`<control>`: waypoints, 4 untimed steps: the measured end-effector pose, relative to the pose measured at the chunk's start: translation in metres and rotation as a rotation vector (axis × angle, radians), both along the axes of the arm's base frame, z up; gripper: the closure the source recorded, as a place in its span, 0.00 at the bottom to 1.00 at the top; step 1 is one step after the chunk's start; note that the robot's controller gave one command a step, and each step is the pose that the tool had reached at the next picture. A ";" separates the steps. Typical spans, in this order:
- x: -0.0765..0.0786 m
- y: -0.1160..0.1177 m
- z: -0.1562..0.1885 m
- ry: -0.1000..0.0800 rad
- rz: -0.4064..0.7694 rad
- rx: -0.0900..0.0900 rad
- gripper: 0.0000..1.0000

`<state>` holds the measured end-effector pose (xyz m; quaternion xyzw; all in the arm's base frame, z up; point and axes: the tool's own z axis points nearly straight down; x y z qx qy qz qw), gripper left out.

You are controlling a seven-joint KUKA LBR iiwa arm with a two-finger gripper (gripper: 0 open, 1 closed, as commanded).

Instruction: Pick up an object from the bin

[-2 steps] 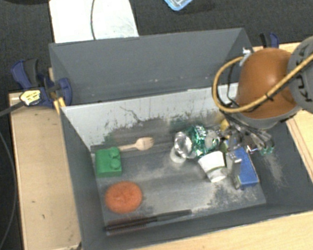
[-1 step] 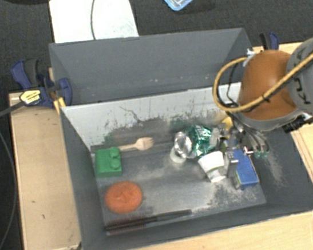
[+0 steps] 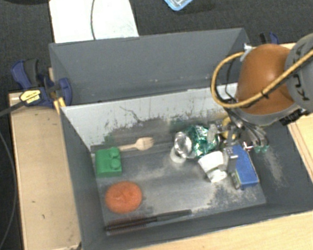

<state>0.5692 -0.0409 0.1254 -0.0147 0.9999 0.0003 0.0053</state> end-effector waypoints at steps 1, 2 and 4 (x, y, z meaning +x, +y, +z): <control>-0.001 0.003 0.045 0.000 0.227 -0.002 0.00; 0.008 0.001 0.031 -0.001 0.011 0.000 0.00; 0.010 -0.010 0.024 -0.011 0.466 -0.006 1.00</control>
Offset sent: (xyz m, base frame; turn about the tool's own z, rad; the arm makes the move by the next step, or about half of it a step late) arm 0.0171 -0.0019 -0.0068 -0.2782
